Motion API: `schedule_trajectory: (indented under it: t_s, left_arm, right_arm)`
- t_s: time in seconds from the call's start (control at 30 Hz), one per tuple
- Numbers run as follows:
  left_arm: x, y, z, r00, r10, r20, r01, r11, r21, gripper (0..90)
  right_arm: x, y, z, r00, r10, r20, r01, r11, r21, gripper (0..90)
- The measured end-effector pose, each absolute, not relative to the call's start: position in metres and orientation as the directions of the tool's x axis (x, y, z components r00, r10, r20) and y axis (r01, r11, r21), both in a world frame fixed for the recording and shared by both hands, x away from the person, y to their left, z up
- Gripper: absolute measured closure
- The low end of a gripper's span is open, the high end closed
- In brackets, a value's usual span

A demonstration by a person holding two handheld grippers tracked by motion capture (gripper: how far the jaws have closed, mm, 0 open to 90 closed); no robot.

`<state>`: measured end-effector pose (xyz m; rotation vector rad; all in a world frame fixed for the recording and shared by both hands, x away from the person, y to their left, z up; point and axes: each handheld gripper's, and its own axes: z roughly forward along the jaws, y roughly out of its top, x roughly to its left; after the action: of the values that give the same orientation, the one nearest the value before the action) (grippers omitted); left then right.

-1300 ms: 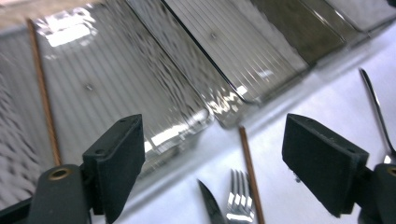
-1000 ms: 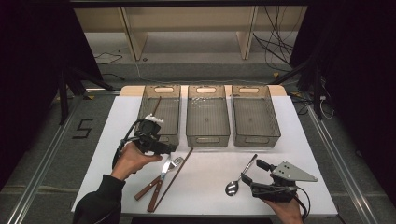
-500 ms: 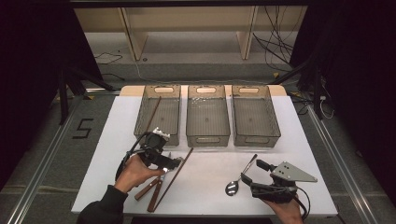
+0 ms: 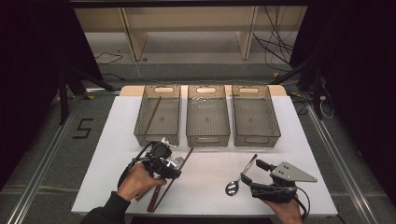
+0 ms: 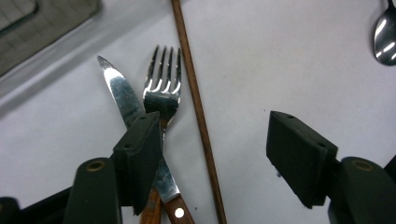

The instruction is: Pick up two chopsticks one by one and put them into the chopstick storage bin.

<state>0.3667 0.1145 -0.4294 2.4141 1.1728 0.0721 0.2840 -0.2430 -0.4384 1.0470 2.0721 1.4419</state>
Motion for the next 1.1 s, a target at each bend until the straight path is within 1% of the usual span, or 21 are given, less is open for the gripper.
schedule_trajectory:
  t_s: [0.1, 0.37, 0.53, 0.87, 1.1]
  left_arm:
    - [0.366, 0.112, -0.434, 0.643, 0.75, -0.155, 0.736, -0.548, 0.397, 41.5]
    - [0.368, 0.11, -0.445, 0.652, 0.746, -0.139, 0.736, -0.578, 0.351, 56.0]
    - [0.369, 0.109, -0.449, 0.654, 0.744, -0.138, 0.739, -0.589, 0.326, 62.1]
    - [0.369, 0.103, -0.459, 0.655, 0.744, -0.133, 0.745, -0.606, 0.28, 67.7]
    - [0.369, 0.101, -0.461, 0.666, 0.738, -0.112, 0.735, -0.621, 0.273, 72.0]
  right_arm:
    - [0.284, -0.242, -0.438, -0.637, 0.766, 0.088, 0.347, 0.182, 0.92, 25.1]
    - [0.284, -0.242, -0.438, -0.637, 0.766, 0.088, 0.347, 0.183, 0.92, 25.1]
    - [0.284, -0.242, -0.438, -0.636, 0.766, 0.089, 0.348, 0.182, 0.92, 25.1]
    - [0.284, -0.242, -0.438, -0.638, 0.765, 0.089, 0.348, 0.183, 0.919, 25.1]
    - [0.284, -0.242, -0.438, -0.639, 0.764, 0.088, 0.349, 0.185, 0.919, 25.1]
